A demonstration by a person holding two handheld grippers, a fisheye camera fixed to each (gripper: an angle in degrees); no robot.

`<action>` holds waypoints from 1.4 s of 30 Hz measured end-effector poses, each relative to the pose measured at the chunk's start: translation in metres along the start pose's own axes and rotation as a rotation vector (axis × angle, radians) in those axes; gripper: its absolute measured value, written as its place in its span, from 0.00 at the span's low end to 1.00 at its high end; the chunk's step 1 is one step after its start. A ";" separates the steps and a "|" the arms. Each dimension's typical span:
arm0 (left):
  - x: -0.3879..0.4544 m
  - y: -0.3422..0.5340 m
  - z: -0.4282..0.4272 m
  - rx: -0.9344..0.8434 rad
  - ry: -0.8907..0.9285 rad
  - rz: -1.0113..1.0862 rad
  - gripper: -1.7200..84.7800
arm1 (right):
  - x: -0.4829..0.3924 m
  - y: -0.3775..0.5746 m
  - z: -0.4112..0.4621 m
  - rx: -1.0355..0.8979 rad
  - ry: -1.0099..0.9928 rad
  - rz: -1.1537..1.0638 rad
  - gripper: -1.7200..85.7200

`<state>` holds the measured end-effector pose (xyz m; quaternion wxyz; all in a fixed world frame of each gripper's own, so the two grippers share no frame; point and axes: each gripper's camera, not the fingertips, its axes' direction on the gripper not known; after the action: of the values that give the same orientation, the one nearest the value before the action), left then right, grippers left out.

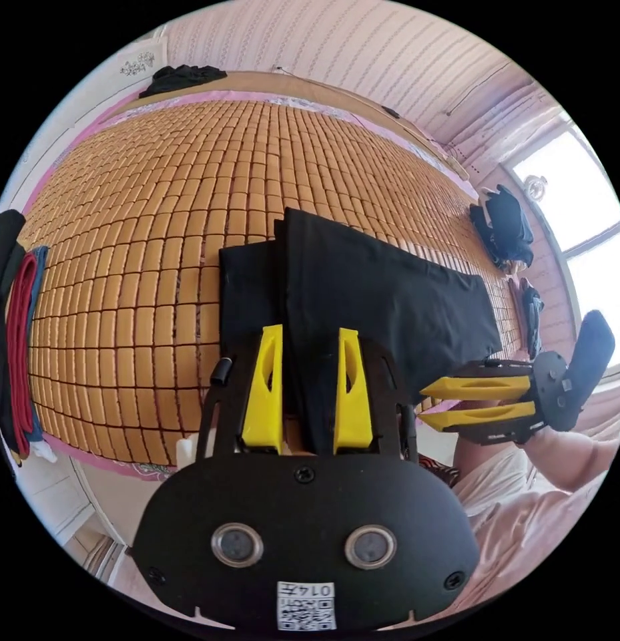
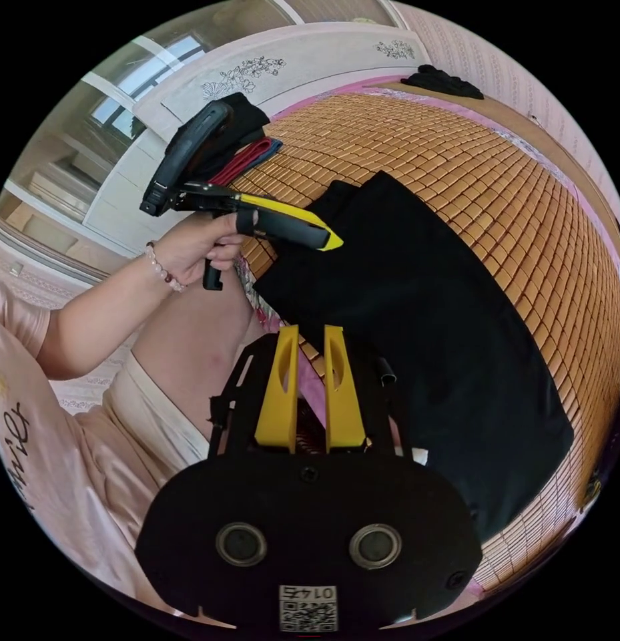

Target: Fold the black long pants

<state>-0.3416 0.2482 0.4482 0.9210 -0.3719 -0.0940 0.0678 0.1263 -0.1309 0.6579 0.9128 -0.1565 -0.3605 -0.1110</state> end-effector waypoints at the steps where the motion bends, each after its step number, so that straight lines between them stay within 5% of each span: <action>1: 0.001 0.001 0.000 0.005 -0.013 0.002 0.15 | 0.000 -0.004 -0.001 0.016 0.009 -0.010 0.10; 6: 0.000 0.012 -0.001 0.020 0.026 -0.011 0.14 | 0.024 -0.102 -0.003 0.114 0.141 -0.138 0.18; 10: 0.000 0.018 0.002 0.036 0.051 -0.011 0.14 | 0.047 -0.175 0.041 -0.026 0.157 -0.206 0.22; 14: 0.006 0.019 0.006 0.039 0.035 0.030 0.15 | 0.067 -0.214 0.090 -0.239 -0.031 -0.200 0.14; 18: 0.008 0.022 0.011 0.062 0.053 0.048 0.15 | 0.061 -0.213 0.075 -0.164 0.001 -0.269 0.05; 27: 0.014 0.031 0.009 0.079 0.067 -0.008 0.08 | 0.027 -0.224 0.045 -0.058 -0.059 -0.538 0.03; 35: -0.004 0.034 0.010 0.048 -0.056 -0.069 0.08 | 0.035 -0.279 0.095 -0.108 0.079 -0.261 0.11; 42: 0.045 0.047 -0.006 0.125 -0.201 0.046 0.08 | 0.072 -0.155 0.026 0.023 0.291 -0.106 0.04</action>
<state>-0.2996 0.2863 0.4172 0.9265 -0.3074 -0.1727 0.1317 0.1126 -0.2709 0.7576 0.9499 -0.1090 -0.2336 -0.1765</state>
